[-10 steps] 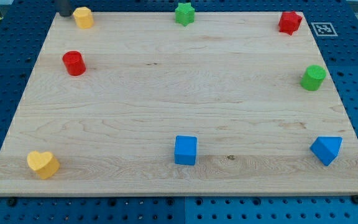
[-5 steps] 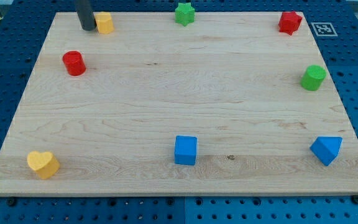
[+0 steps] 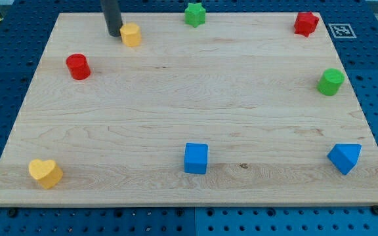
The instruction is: Move the yellow hexagon towards the center
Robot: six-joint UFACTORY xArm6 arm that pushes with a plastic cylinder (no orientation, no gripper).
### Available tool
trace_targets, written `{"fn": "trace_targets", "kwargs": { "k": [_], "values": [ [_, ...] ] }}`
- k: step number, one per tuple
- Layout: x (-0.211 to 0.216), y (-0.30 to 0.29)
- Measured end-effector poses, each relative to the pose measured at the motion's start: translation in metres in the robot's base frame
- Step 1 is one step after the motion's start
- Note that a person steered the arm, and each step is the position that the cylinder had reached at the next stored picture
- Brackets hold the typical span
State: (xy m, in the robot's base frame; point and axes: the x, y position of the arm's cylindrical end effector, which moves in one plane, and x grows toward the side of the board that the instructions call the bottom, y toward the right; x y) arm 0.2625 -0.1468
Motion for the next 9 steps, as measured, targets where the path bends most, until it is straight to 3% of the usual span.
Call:
{"fn": "trace_targets", "kwargs": {
  "k": [5,7,9],
  "values": [
    [0.050,0.129],
    [0.033,0.143],
    [0.035,0.193]
  ]
}}
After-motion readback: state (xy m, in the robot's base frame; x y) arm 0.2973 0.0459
